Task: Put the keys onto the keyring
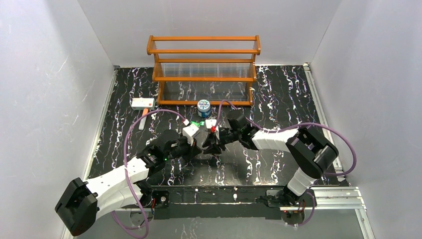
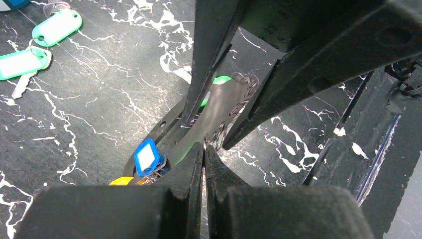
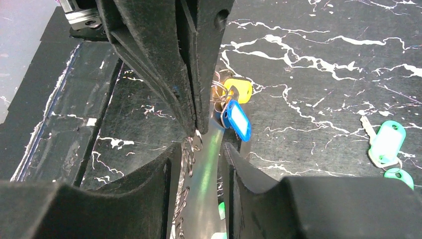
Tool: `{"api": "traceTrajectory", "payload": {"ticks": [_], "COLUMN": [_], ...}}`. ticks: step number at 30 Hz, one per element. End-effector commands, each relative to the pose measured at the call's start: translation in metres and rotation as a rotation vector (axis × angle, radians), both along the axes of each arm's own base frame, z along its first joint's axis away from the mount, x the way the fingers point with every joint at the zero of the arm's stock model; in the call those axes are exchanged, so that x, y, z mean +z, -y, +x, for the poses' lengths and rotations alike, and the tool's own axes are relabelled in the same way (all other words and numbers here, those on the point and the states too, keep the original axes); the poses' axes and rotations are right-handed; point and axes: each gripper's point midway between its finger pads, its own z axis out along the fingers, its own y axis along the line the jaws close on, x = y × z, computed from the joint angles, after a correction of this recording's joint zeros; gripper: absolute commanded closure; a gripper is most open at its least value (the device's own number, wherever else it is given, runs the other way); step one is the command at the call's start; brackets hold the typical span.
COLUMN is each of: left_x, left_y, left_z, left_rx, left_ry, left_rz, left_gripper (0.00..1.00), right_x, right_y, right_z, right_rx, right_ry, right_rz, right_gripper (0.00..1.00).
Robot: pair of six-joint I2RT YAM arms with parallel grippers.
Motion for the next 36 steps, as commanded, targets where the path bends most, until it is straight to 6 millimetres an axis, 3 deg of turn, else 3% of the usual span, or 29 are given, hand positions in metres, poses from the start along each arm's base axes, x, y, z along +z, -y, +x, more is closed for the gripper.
{"api": "traceTrajectory", "payload": {"ticks": [1,7,11,14,15,18,22,29,36], "left_x": [0.024,0.028,0.03,0.037,0.04,0.052,0.069,0.078,0.07], "left_y": [0.01,0.013,0.013,0.011,0.009,0.004,-0.007,-0.02,-0.006], "left_z": [0.001,-0.001,-0.001,0.002,0.004,0.009,0.016,0.016,0.003], "left_rx": [-0.039,-0.047,-0.046,-0.03,-0.013,0.036,0.11,0.165,0.028], "left_ry": [0.056,0.064,0.07,0.096,0.108,0.152,0.22,0.29,0.325], "left_rz": [-0.049,-0.066,-0.075,-0.086,-0.089,-0.112,-0.16,-0.202,-0.23], "left_gripper": [1.0,1.0,1.0,1.0,0.96,0.7,0.56,0.52,0.54], "right_x": [0.011,0.013,0.011,0.01,0.011,0.013,0.019,0.023,0.027], "right_y": [-0.01,-0.013,-0.014,-0.012,-0.011,-0.007,-0.001,0.012,0.023], "right_z": [0.001,0.001,0.0,0.001,0.001,0.004,0.005,0.004,0.003], "right_rx": [0.042,0.052,0.064,0.049,0.041,0.011,-0.025,-0.081,-0.126], "right_ry": [0.008,0.001,-0.014,-0.012,-0.006,0.024,0.058,0.085,0.121], "right_rz": [0.032,0.039,0.032,0.02,0.019,0.02,0.025,0.011,0.009], "right_gripper": [0.58,0.71,0.99,0.99,0.99,0.99,0.99,0.99,0.99]}}
